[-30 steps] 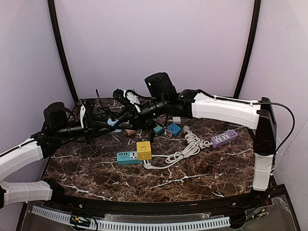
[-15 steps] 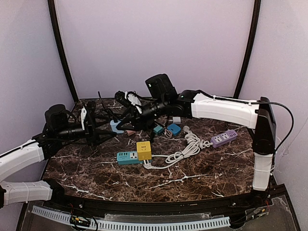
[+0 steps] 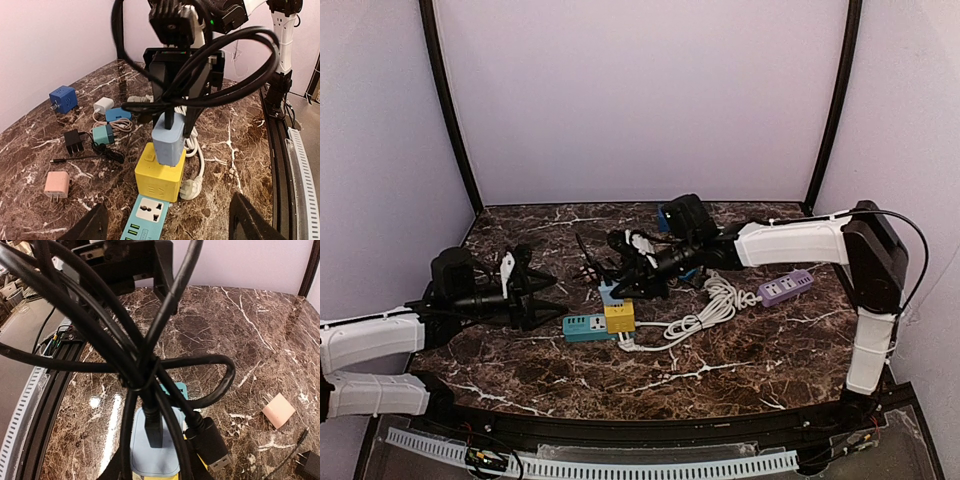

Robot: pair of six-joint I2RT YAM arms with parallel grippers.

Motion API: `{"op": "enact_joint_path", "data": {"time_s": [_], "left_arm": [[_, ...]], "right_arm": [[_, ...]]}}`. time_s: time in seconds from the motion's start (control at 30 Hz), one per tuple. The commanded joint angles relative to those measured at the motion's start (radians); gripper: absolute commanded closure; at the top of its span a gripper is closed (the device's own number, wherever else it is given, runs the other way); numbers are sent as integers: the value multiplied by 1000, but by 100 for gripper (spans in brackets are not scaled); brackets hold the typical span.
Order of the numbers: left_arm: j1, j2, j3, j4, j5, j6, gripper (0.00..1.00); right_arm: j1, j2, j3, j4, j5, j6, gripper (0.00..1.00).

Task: Insert the plug
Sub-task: Pick up the plug from the center of the board, then insert the plug into the socket.

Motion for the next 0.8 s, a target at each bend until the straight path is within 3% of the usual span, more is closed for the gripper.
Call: {"op": "enact_joint_path", "data": {"time_s": [0.0, 0.3, 0.5, 0.77], "left_arm": [[-47, 76, -30, 136, -22, 35, 30], [-163, 295, 0, 323, -87, 59, 32], [-177, 390, 39, 340, -127, 61, 34], [-177, 470, 58, 375, -151, 92, 26]], "right_arm": [[-2, -84, -101, 202, -77, -34, 100], [-67, -107, -231, 414, -160, 47, 100], [-67, -61, -203, 398, -168, 10, 100], [-67, -11, -160, 341, -188, -33, 100]]}}
